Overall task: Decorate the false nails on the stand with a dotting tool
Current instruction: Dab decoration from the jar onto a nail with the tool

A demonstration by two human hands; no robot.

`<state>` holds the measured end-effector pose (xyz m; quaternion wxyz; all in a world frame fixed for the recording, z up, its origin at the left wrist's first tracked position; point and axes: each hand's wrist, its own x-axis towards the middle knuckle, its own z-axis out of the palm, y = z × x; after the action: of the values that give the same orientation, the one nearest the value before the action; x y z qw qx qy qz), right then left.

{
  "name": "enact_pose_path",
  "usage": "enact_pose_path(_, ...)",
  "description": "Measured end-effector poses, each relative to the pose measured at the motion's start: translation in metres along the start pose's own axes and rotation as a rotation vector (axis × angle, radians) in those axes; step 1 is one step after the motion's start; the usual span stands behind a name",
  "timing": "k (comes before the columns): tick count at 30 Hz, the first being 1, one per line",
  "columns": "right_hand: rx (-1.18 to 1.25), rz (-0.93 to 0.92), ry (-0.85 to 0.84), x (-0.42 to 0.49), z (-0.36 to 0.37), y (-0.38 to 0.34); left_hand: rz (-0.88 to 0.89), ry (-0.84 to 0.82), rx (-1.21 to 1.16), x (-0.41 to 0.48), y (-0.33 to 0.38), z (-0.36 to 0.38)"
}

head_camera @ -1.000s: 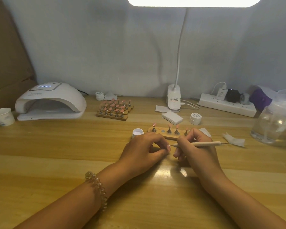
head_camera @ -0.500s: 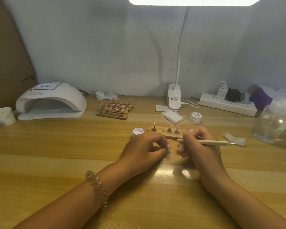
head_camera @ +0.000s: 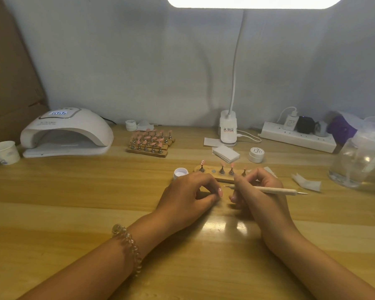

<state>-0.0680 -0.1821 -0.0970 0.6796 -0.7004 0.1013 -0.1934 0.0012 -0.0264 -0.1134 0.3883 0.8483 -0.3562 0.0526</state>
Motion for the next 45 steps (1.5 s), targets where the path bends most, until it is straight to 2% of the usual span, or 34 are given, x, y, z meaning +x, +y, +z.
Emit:
enact_pose_path(8,-0.13,0.033,-0.011,0.001,0.001,0.003,-0.009,-0.005,0.005,0.0003,-0.0029,0.001)
enact_pose_path(45,-0.144,-0.003,-0.019,0.0036,0.0036,0.0044,-0.008,-0.007,0.02,0.0007,-0.0038,0.001)
